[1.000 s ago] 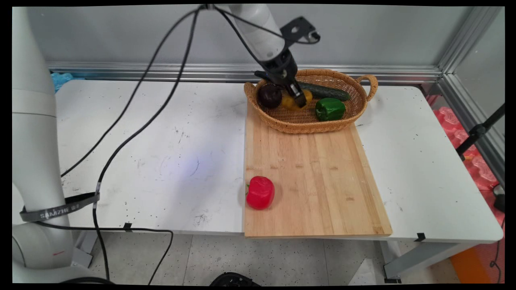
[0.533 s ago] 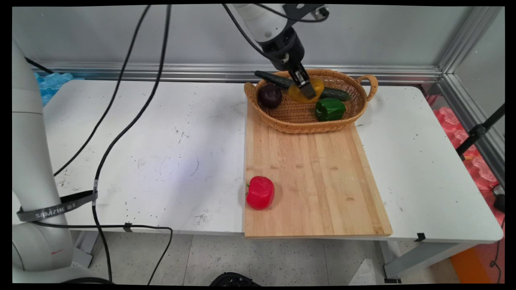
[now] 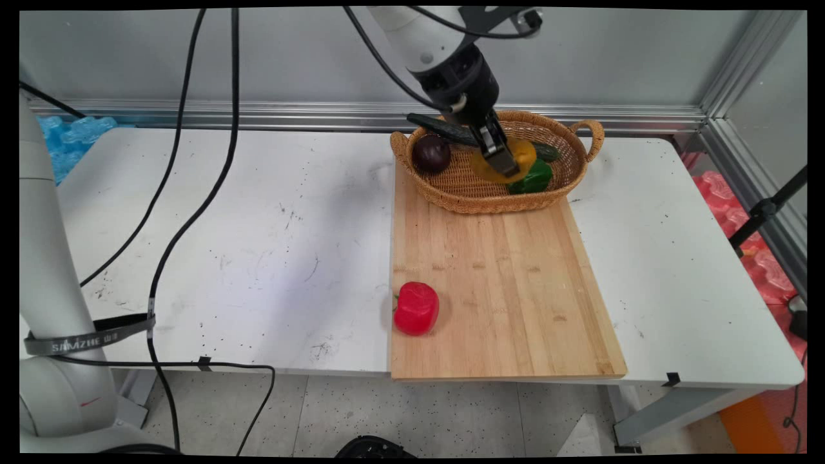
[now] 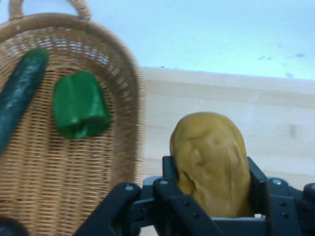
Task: Place the picked object on the cutting board
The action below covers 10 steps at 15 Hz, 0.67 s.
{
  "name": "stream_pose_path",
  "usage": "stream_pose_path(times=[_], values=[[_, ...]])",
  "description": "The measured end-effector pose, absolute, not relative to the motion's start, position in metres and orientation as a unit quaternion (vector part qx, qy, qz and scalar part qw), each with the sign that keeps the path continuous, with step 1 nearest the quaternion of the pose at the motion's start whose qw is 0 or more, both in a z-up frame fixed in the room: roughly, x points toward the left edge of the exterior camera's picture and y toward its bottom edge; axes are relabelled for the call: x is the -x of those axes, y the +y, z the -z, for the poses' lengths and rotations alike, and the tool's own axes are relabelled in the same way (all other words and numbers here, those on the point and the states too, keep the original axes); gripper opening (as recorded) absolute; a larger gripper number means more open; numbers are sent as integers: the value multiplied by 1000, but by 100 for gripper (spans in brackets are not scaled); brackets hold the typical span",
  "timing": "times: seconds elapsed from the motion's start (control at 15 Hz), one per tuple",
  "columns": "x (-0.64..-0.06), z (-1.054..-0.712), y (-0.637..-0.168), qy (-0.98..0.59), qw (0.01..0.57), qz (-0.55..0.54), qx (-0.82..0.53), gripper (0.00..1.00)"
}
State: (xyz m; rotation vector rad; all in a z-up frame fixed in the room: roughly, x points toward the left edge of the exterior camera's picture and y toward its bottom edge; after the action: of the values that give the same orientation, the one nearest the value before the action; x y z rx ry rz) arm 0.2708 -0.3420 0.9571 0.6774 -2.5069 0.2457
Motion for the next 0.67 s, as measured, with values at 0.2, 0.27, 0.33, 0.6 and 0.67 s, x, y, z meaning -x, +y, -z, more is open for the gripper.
stream_pose_path(times=[0.2, 0.27, 0.33, 0.6, 0.67], values=[[-261, -952, -328, -930, 262, -89, -242, 0], [-258, -950, -325, -930, 262, -89, -242, 0], [-252, -945, -322, -930, 261, -89, -242, 0], [-231, -924, -323, -931, 256, -94, -242, 0], [-225, -916, -326, -931, 254, -96, -243, 0]])
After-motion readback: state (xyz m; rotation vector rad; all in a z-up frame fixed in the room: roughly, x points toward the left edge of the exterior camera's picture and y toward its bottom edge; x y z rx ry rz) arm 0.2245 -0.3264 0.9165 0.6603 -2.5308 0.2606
